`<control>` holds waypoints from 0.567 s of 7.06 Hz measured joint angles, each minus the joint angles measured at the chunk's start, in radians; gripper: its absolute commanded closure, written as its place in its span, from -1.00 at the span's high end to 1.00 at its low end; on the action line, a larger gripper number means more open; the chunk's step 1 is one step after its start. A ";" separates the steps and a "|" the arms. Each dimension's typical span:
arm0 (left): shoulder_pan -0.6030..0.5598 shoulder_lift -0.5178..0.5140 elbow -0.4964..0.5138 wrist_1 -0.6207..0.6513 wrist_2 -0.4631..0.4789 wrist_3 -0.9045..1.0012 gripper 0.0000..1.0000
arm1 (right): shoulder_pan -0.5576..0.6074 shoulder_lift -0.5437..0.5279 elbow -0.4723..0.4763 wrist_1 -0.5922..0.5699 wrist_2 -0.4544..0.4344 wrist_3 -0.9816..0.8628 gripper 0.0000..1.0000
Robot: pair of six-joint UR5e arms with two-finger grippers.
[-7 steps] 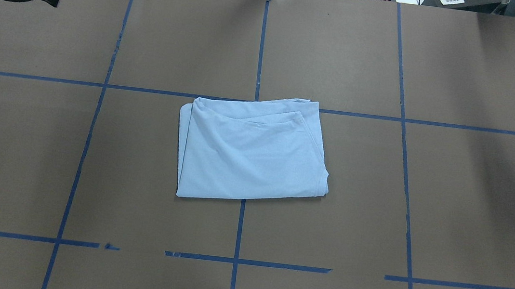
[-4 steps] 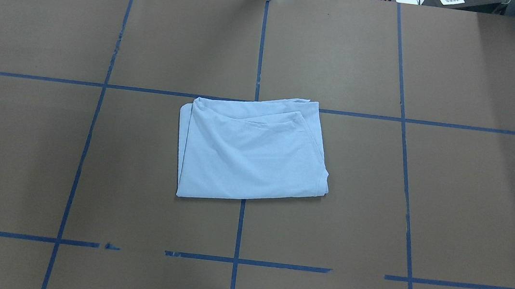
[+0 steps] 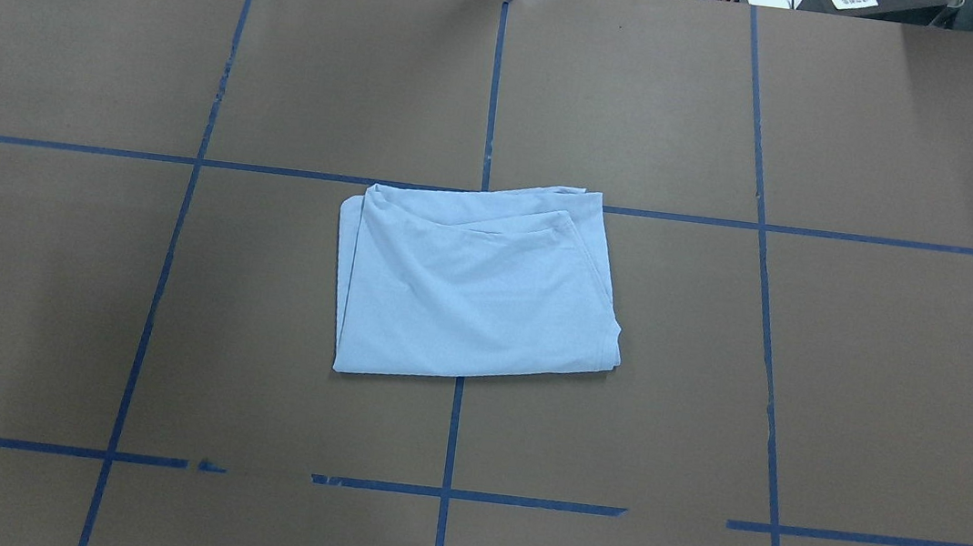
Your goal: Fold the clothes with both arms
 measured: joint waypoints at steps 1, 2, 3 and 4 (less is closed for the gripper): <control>-0.015 0.021 0.014 -0.011 -0.017 0.002 1.00 | 0.001 -0.039 0.030 0.005 0.002 0.010 1.00; -0.020 0.031 0.056 -0.027 -0.020 0.004 1.00 | 0.001 -0.079 0.073 0.012 0.005 0.031 1.00; -0.018 0.029 0.119 -0.041 -0.005 0.004 1.00 | 0.001 -0.114 0.102 0.016 0.006 0.056 1.00; -0.017 0.020 0.166 -0.048 0.028 0.003 1.00 | 0.001 -0.131 0.117 0.018 0.006 0.088 1.00</control>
